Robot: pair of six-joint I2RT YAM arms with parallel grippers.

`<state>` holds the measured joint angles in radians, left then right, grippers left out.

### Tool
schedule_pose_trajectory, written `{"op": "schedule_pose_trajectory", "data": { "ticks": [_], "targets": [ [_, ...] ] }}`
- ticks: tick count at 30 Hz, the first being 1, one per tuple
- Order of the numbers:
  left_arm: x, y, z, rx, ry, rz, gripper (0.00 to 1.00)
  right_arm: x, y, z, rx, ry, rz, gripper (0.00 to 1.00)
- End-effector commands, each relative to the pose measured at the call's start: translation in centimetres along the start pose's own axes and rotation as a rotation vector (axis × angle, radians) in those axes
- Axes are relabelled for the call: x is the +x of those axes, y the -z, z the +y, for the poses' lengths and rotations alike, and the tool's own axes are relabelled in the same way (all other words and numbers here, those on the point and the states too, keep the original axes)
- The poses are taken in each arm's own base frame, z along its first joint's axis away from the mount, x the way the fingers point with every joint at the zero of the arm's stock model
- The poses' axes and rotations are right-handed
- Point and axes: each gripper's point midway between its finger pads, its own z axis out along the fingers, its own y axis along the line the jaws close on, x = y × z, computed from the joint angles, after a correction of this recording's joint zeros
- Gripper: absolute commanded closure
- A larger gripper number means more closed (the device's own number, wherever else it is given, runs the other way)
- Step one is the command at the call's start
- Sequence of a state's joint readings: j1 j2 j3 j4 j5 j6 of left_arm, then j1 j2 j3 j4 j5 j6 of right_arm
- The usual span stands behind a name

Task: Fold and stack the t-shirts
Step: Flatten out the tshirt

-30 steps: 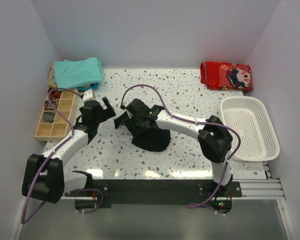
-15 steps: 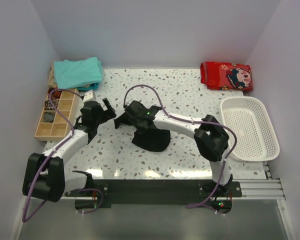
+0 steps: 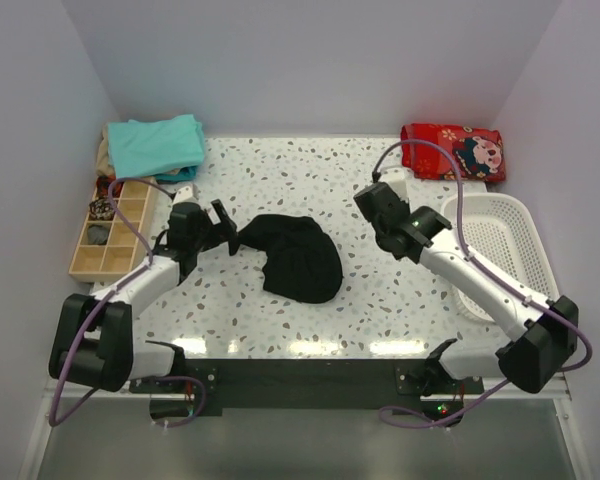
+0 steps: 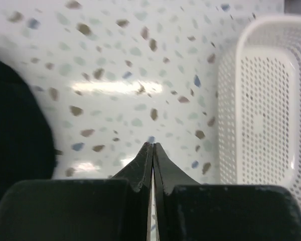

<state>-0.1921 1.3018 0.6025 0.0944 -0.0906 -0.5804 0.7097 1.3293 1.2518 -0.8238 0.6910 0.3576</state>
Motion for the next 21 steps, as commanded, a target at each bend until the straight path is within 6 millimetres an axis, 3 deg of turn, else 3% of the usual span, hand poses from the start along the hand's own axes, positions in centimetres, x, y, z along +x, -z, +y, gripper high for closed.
{"op": "schedule_pose_trajectory", "data": {
  "ticks": [1,3,4,6,8,9,12,14,15,17,21],
  "targets": [
    [-1.9,-0.5,-1.8,0.074,-0.018,-0.041,0.0,4.6,-1.1,-2.1,0.064,-0.032,0.123,1.0],
    [-1.8,-0.7,-1.9,0.073,-0.02,-0.036,0.0,3.8,-1.3,-0.3,-0.021,-0.042,0.107,0.98],
    [-1.9,-0.9,-1.9,0.07,-0.021,-0.034,0.0,2.9,-1.5,2.0,-0.119,-0.063,0.103,0.89],
    [-2.1,-0.9,-1.6,0.048,-0.021,-0.036,0.0,1.7,-1.3,4.2,-0.188,-0.038,0.083,0.64],
    [-2.3,-0.8,-0.8,-0.003,-0.009,-0.043,0.0,0.2,-1.0,7.1,-0.249,0.027,0.069,0.55],
    [-2.3,-0.8,-0.4,-0.023,-0.004,-0.044,0.0,-0.3,-1.0,8.4,-0.273,0.05,0.061,0.46],
    [-2.5,-0.7,0.2,-0.054,0.009,-0.057,0.0,-2.0,-0.1,13.4,-0.409,0.109,0.032,0.39],
    [-2.6,-0.6,0.4,-0.062,0.017,-0.061,0.0,-1.1,0.0,16.8,-0.5,0.162,0.057,0.37],
    [-2.6,-0.5,0.4,-0.064,0.019,-0.063,0.0,-1.7,0.2,18.1,-0.531,0.162,0.036,0.37],
    [-2.7,-0.4,0.6,-0.069,0.026,-0.064,0.0,-0.4,-0.2,20.6,-0.572,0.211,0.068,0.36],
    [-2.6,-0.3,1.2,-0.088,0.029,-0.064,0.0,-0.1,0.7,24.2,-0.645,0.255,0.073,0.36]
  ]
}}
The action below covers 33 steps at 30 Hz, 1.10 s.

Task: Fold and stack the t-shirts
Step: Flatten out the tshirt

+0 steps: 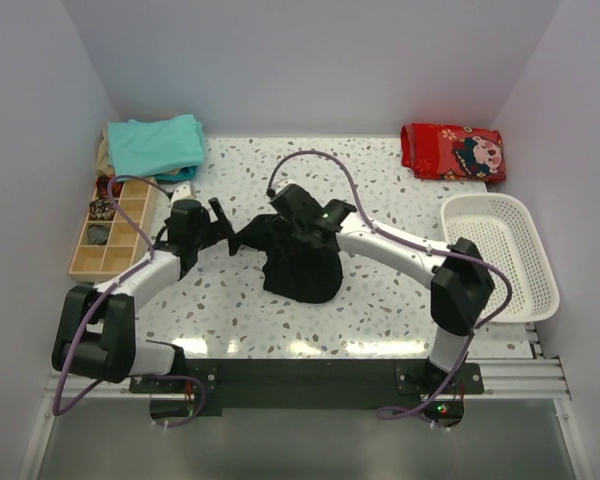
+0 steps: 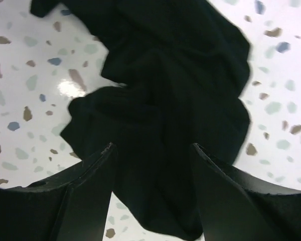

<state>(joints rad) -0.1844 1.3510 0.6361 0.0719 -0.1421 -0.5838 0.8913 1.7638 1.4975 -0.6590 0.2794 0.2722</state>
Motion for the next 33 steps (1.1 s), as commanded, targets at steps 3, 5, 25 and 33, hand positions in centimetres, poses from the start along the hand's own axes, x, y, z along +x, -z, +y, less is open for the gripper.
{"op": "schedule_pose_trajectory", "data": {
  "ticks": [3,5,25,33],
  "targets": [
    [-2.4,0.6,0.5,-0.024,0.035,-0.071,0.0,-1.5,-0.6,6.9,-0.179,0.117,-0.029,0.36],
    [-2.5,0.6,0.5,-0.02,0.038,-0.075,0.0,-0.8,-0.8,8.5,-0.191,0.177,-0.018,0.36],
    [-2.2,0.5,-0.1,0.022,0.032,-0.066,0.0,0.7,-6.0,2.9,0.241,0.324,0.001,0.26],
    [-2.2,0.4,-0.2,0.028,0.021,-0.066,0.0,1.5,-7.0,3.2,0.232,0.314,0.01,1.0]
  ]
}}
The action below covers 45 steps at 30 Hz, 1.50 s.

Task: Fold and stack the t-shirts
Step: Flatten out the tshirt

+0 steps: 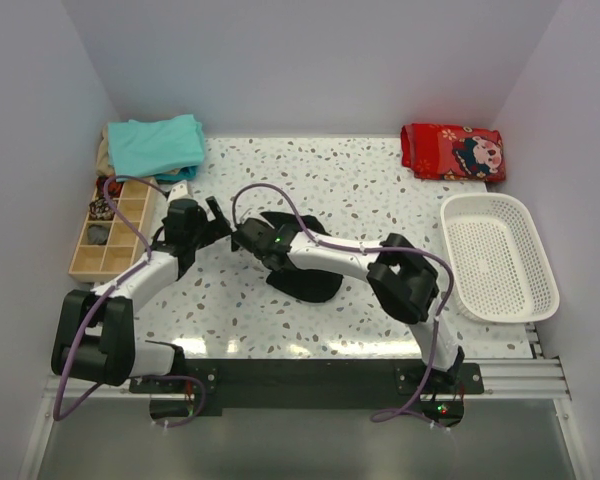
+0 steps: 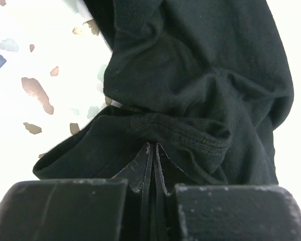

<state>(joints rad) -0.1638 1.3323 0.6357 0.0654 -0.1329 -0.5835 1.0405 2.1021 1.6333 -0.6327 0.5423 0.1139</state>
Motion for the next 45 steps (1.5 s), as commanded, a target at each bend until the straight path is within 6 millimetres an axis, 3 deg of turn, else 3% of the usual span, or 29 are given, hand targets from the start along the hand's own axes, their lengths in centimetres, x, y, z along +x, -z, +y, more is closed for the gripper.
{"op": "schedule_pose_trajectory", "data": {
  "ticks": [1,3,4,9,11,12,18,25,32,41,45],
  "targets": [
    [-1.5,0.1,-0.5,0.03,0.009,-0.053,0.0,-2.0,1.7,-1.9,0.05,-0.058,-0.084,1.0],
    [-1.5,0.0,-0.7,0.037,0.006,-0.051,0.0,-2.4,2.7,-2.8,0.065,-0.077,-0.116,1.0],
    [-1.4,0.0,-0.7,0.039,0.007,-0.048,0.0,-3.4,4.5,-3.9,0.065,-0.107,-0.163,1.0],
    [-1.3,-0.2,-1.2,0.062,0.01,-0.045,0.0,-5.4,8.1,-6.5,0.083,-0.127,-0.261,1.0],
    [-1.3,-0.2,-1.3,0.067,0.013,-0.044,0.0,-5.8,8.4,-6.9,0.091,-0.109,-0.268,0.57],
    [-1.3,-0.2,-1.3,0.07,0.012,-0.043,0.0,-6.2,8.3,-6.9,0.095,-0.11,-0.278,0.43],
    [-1.2,-0.2,-1.3,0.073,0.01,-0.042,0.0,-6.1,5.0,-6.4,0.048,-0.115,-0.233,0.27],
    [-1.0,-0.4,-1.2,0.071,0.007,-0.039,0.0,-5.8,3.0,-4.6,-0.063,-0.129,-0.211,0.25],
    [-0.8,-0.6,-1.2,0.07,0.003,-0.033,0.0,-4.5,2.7,-2.4,-0.171,-0.129,-0.166,0.32],
    [-0.6,-0.8,-1.3,0.077,0.004,-0.024,0.0,-2.0,1.1,-1.9,-0.153,-0.109,-0.098,0.32],
    [-0.6,-0.8,-1.4,0.078,0.003,-0.023,0.0,-1.9,0.8,-1.6,-0.161,-0.109,-0.092,0.42]
  ]
}}
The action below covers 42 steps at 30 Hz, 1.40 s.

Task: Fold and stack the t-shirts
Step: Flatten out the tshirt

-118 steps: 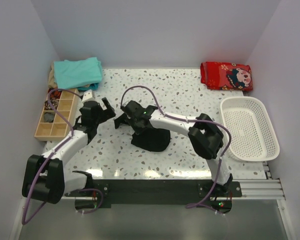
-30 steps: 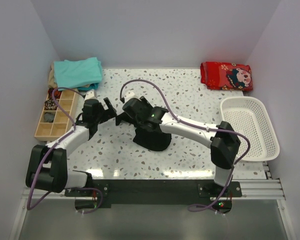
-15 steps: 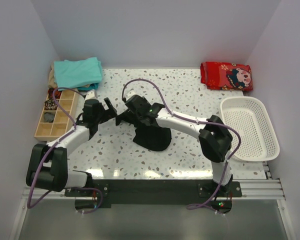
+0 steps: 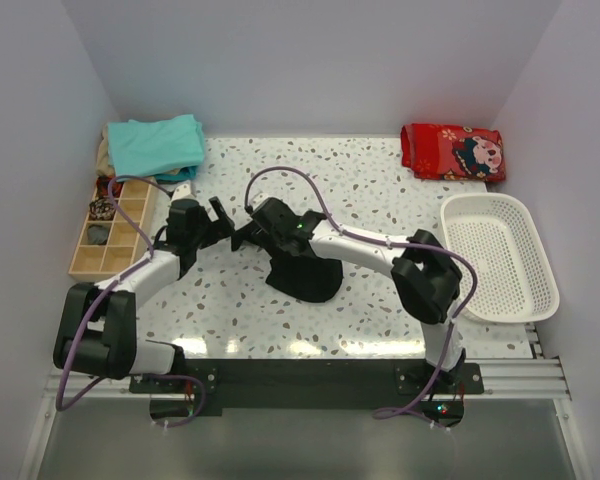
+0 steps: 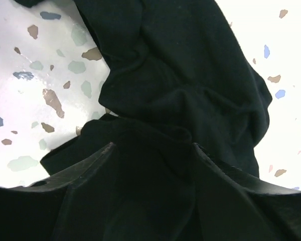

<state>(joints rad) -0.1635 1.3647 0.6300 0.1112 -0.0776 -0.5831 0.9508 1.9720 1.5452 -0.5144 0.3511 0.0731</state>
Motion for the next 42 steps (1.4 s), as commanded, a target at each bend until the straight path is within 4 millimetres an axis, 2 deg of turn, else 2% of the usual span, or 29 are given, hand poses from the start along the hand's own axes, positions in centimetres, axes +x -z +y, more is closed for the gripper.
{"op": "schedule_pose_trajectory", "data": {
  "ticks": [1,5,6,7,8,11,14,15,17,18,20,21,22,24,25,28,31,33,35,36,38,39,40,42],
  "targets": [
    [-1.2,-0.2,-0.4,0.024,0.001,-0.043,0.0,0.2,-0.5,0.4,-0.003,-0.011,0.006,0.43],
    [-1.2,-0.3,-0.5,0.027,0.0,-0.042,0.0,0.7,-0.9,0.3,-0.002,-0.01,0.025,0.54],
    [-1.3,-0.3,-0.5,0.027,-0.002,-0.043,0.0,0.5,-0.8,0.2,0.001,-0.013,0.018,0.68],
    [-1.1,-0.3,-0.4,0.024,-0.003,-0.038,0.0,0.4,-0.6,-0.2,0.013,-0.016,0.01,0.95],
    [-1.0,-0.3,-0.3,0.024,-0.003,-0.038,0.0,-0.1,0.1,-0.5,0.022,-0.021,-0.008,1.0],
    [-1.0,-0.3,-0.6,0.036,-0.003,-0.036,0.0,-1.4,1.9,-1.7,0.047,-0.029,-0.058,1.0],
    [-1.3,-0.3,-1.1,0.056,-0.011,-0.038,0.0,-4.1,6.7,-4.1,0.086,-0.058,-0.163,1.0],
    [-1.3,-0.3,-1.2,0.062,-0.012,-0.039,0.0,-5.3,9.6,-5.5,0.107,-0.085,-0.228,1.0],
    [-1.4,-0.4,-1.4,0.073,-0.016,-0.036,0.0,-6.0,12.5,-7.9,0.181,-0.103,-0.28,1.0],
    [-1.4,-0.4,-1.5,0.078,-0.016,-0.033,0.0,-6.3,15.2,-9.4,0.204,-0.127,-0.324,1.0],
    [-1.4,-0.5,-1.8,0.09,-0.016,-0.03,0.0,-5.8,17.4,-11.9,0.279,-0.158,-0.342,1.0],
    [-1.4,-0.6,-1.8,0.091,-0.016,-0.028,0.0,-4.9,18.0,-12.8,0.309,-0.158,-0.326,1.0],
    [-1.5,-0.6,-1.9,0.09,-0.018,-0.03,0.0,-4.3,19.6,-14.6,0.353,-0.195,-0.342,1.0],
    [-1.5,-0.5,-2.3,0.111,-0.02,-0.021,0.0,-1.7,20.2,-17.1,0.453,-0.224,-0.29,1.0],
    [-1.5,-0.5,-2.4,0.117,-0.022,-0.022,0.0,-0.6,21.3,-19.0,0.494,-0.285,-0.294,1.0],
    [-1.5,-0.5,-2.9,0.144,-0.024,-0.017,0.0,4.2,21.6,-22.8,0.616,-0.394,-0.211,1.0],
    [-1.6,-0.5,-3.9,0.19,-0.026,-0.017,0.0,8.7,20.0,-24.4,0.675,-0.466,-0.105,1.0],
    [-1.6,-0.9,-4.5,0.217,-0.024,-0.012,0.0,11.3,18.4,-24.6,0.688,-0.481,-0.022,1.0],
    [-2.3,-1.3,-5.2,0.235,-0.026,-0.022,0.0,12.4,16.9,-24.1,0.664,-0.487,0.01,1.0],
    [-1.9,-1.8,-5.7,0.246,-0.035,-0.009,0.0,12.2,16.3,-24.0,0.651,-0.501,-0.005,1.0],
    [-2.4,-2.5,-6.7,0.255,-0.057,-0.016,0.0,12.0,15.4,-23.5,0.611,-0.504,-0.01,1.0],
    [-1.5,-3.2,-7.0,0.252,-0.069,0.011,0.0,11.9,14.9,-23.4,0.605,-0.503,-0.007,1.0],
    [-2.1,-3.6,-7.8,0.263,-0.075,0.008,0.0,11.7,14.7,-23.4,0.597,-0.5,-0.007,1.0],
    [-0.8,-4.6,-8.3,0.264,-0.075,0.054,0.0,11.2,14.2,-23.4,0.585,-0.495,-0.012,1.0]
  ]
}}
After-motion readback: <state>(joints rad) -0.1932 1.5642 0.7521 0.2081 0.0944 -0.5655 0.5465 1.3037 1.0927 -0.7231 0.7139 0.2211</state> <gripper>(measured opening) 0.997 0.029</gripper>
